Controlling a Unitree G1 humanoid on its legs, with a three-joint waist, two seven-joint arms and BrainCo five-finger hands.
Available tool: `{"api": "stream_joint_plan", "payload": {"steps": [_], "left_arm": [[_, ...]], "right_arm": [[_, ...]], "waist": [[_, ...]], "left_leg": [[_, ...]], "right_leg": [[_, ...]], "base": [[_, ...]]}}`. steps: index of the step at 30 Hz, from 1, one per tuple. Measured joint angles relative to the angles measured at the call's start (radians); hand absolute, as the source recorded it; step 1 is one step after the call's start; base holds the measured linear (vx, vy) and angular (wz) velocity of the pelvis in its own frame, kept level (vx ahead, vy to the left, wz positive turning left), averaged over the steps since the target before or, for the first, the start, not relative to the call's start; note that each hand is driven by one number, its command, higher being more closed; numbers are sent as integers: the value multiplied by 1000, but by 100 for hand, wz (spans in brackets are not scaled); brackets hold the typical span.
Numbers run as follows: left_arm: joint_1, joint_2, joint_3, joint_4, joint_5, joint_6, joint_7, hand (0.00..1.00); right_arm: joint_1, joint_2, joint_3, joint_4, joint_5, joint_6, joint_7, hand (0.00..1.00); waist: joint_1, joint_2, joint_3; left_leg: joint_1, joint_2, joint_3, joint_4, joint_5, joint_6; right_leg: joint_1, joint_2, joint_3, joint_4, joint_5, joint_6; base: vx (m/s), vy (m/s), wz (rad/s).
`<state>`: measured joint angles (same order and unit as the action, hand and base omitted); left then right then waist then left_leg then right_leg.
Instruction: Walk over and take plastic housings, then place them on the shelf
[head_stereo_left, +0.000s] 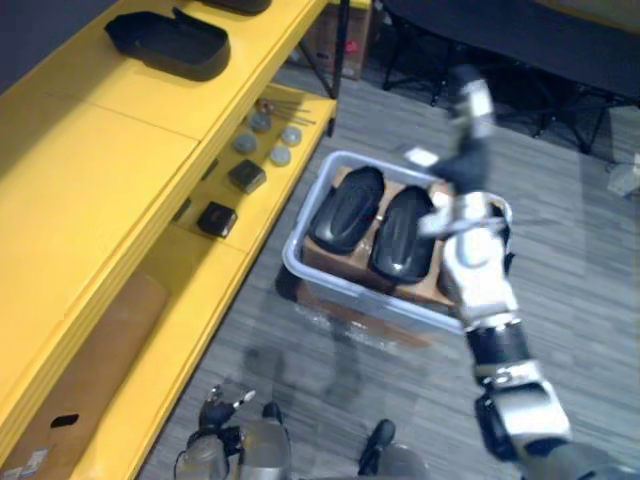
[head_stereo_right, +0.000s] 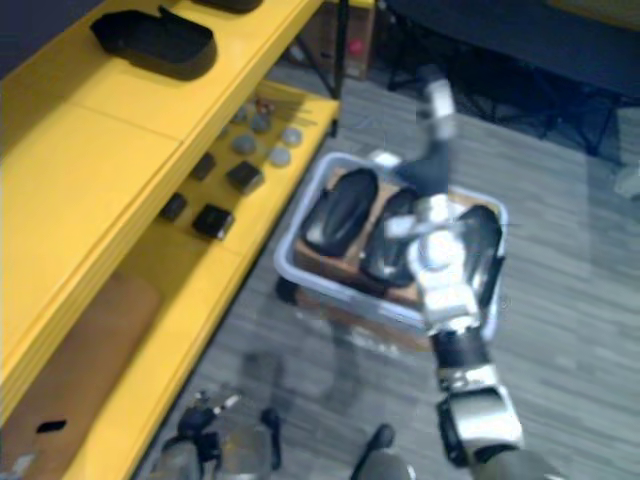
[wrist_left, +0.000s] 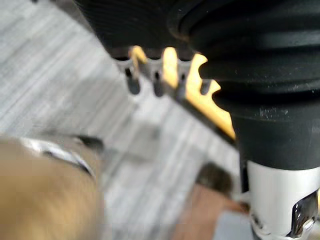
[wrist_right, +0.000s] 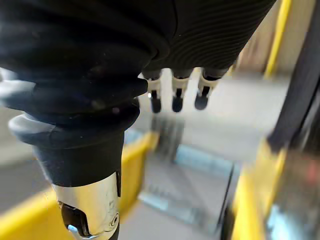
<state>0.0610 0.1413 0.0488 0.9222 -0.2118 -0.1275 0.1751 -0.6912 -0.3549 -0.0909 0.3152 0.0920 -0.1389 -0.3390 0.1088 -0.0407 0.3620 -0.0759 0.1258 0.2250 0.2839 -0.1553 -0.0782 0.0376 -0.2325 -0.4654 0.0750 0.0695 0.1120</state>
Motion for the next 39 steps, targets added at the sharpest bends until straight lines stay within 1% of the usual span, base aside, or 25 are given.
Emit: {"api": "stream_joint_plan", "payload": {"steps": [1, 2, 3, 4, 5, 6, 7, 9, 12, 13, 14, 15, 16, 17, 19, 21, 23, 24, 27, 31, 33, 34, 36, 38, 39], "left_arm": [[5, 0, 11, -3, 0, -4, 4, 0], [4, -2, 19, -21, -8, -7, 17, 0], [-1, -3, 17, -29, -15, -12, 22, 0], [-4, -6, 16, -29, -17, -16, 27, 0], [-6, -19, 14, -22, -27, -23, 44, 0], [-12, -35, 9, -7, -50, -30, 54, 0], [-16, -42, 3, 3, -61, -34, 58, 0], [-20, -51, -27, 30, -97, -46, 61, 0], [-16, -50, -27, 51, -104, -52, 61, 0], [-17, -55, -31, 51, -105, -56, 58, 0], [-17, -61, -32, 51, -106, -68, 57, 0], [-17, -65, -32, 51, -108, -71, 57, 0], [-17, -73, -33, 51, -132, -77, 54, 0], [-17, -75, -36, 54, -142, -80, 47, 0], [-18, -73, -54, 53, -143, -87, 40, 0], [-18, -78, -70, 54, -146, -89, 34, 0], [-18, -83, -70, 53, -157, -96, 25, 0], [-18, -83, -70, 54, -176, -106, 16, 0], [-18, -86, -72, 54, -177, -128, 5, 0], [-18, -87, -73, 55, -184, -133, -2, 0], [-18, -87, -74, 60, -190, -133, -3, 0], [-18, -89, -78, 65, -215, -133, -3, 0], [-18, -90, -100, 69, -222, -133, -3, 0], [-18, -101, -106, 69, -224, -134, -5, 0], [-18, -106, -104, 70, -226, -135, -5, 0]], "right_arm": [[-25, -36, -31, 74, 54, 28, -22, 0], [-67, -87, -70, 203, 101, 38, -50, 0], [-97, -143, -97, 318, 135, 39, -67, 0], [-111, -173, -99, 379, 154, 39, -78, 0], [-140, -226, -95, 498, 184, 40, -99, 0], [-170, -278, -93, 604, 215, 42, -116, 0], [-184, -303, -93, 648, 232, 43, -123, 0], [-240, -388, -92, 764, 281, 49, -153, 0], [-296, -431, -71, 809, 287, 56, -174, 0], [-319, -458, -53, 821, 287, 72, -191, 0], [-337, -487, -48, 840, 287, 83, -199, 0], [-343, -499, -40, 846, 287, 93, -207, 0], [-354, -515, -28, 855, 285, 113, -208, 0], [-364, -518, -20, 870, 284, 125, -208, 0], [-365, -522, -11, 901, 285, 151, -208, 0], [-364, -524, -9, 924, 286, 183, -211, 0], [-363, -528, -5, 924, 286, 200, -227, 0], [-361, -530, -5, 924, 286, 214, -235, 0], [-354, -535, -4, 925, 285, 251, -264, 0], [-354, -545, -4, 942, 286, 283, -300, 0], [-351, -548, -4, 962, 287, 303, -300, 0], [-344, -549, -4, 962, 287, 311, -299, 0], [-342, -567, 5, 962, 287, 320, -293, 0], [-342, -596, 18, 960, 287, 325, -290, 0], [-342, -604, 18, 960, 287, 332, -289, 0]], "waist": [[-3, 5, 20], [-5, 12, 56], [-4, 21, 89], [-2, 26, 98], [-1, 47, 111], [5, 73, 129], [13, 84, 138], [40, 118, 155], [58, 122, 155], [71, 128, 157], [75, 136, 161], [77, 143, 161], [83, 152, 165], [89, 161, 169], [93, 170, 172], [98, 189, 175], [99, 196, 173], [98, 197, 173], [98, 198, 172], [99, 200, 170], [100, 201, 170], [100, 205, 168], [103, 223, 155], [116, 246, 140], [122, 251, 136]], "left_leg": [[-27, 2, -4, 17, -1, 1], [-70, 3, -16, 46, -4, 5], [-129, 4, -29, 75, -5, 7], [-164, 6, -38, 92, -6, 9], [-233, 12, -61, 128, -9, 13], [-284, 17, -79, 162, -11, 17], [-303, 19, -84, 175, -12, 19], [-368, 16, -107, 215, -13, 22], [-423, 14, -115, 243, -10, 27], [-446, 12, -119, 253, -10, 27], [-461, 4, -126, 262, -7, 32], [-470, 2, -130, 268, -7, 33], [-484, 0, -131, 274, -7, 36], [-503, -2, -130, 283, -8, 38], [-523, -8, -128, 284, -4, 44], [-543, -11, -128, 297, -3, 46], [-559, -11, -126, 308, -3, 47], [-562, -12, -125, 309, -3, 47], [-563, -13, -124, 315, -4, 49], [-588, -12, -125, 324, -5, 50], [-592, -11, -124, 326, -5, 50], [-592, -12, -123, 331, -6, 50], [-604, -11, -126, 341, -8, 54], [-622, -12, -127, 350, -9, 56], [-627, -12, -127, 354, -11, 57]], "right_leg": [[-21, -1, 0, 13, -2, 2], [-55, -3, -2, 30, -10, 4], [-96, -5, -4, 48, -22, 10], [-126, -6, -5, 60, -28, 9], [-181, -6, -11, 91, -32, 4], [-217, -8, -23, 121, -36, -1], [-235, -11, -24, 137, -40, -4], [-299, -28, -27, 205, -61, -7], [-363, -44, -25, 262, -78, -16], [-388, -52, -23, 288, -85, -21], [-404, -66, -24, 312, -99, -17], [-413, -71, -24, 325, -103, -18], [-431, -80, -24, 343, -107, -19], [-452, -84, -22, 358, -109, -21], [-481, -98, -18, 377, -113, -22], [-503, -103, -7, 389, -114, -23], [-525, -106, 1, 401, -114, -23], [-531, -109, 2, 407, -116, -25], [-539, -114, 4, 422, -123, -27], [-565, -115, 7, 432, -128, -30], [-573, -117, 11, 436, -129, -30], [-574, -118, 14, 438, -129, -30], [-581, -118, 12, 441, -129, -30], [-597, -120, 14, 448, -129, -30], [-604, -124, 14, 455, -131, -30]], "base": [[-128, 33, 8], [-241, 46, 16], [-258, 44, 17], [-275, 33, 24], [-204, 35, 25], [-186, 43, 24], [-159, 49, 18], [-134, 37, 16], [-103, 18, 8], [-72, 8, 14], [-86, 11, 18], [-82, 10, 17], [-95, 15, 5], [-87, 17, 0], [-58, 14, 2], [-20, 7, 1], [-18, 22, -5], [-13, 10, -4], [0, 0, 0], [-40, 4, -1], [0, 0, 0], [0, 0, 0], [0, 0, 0], [0, 0, 0], [0, 0, 0]]}}
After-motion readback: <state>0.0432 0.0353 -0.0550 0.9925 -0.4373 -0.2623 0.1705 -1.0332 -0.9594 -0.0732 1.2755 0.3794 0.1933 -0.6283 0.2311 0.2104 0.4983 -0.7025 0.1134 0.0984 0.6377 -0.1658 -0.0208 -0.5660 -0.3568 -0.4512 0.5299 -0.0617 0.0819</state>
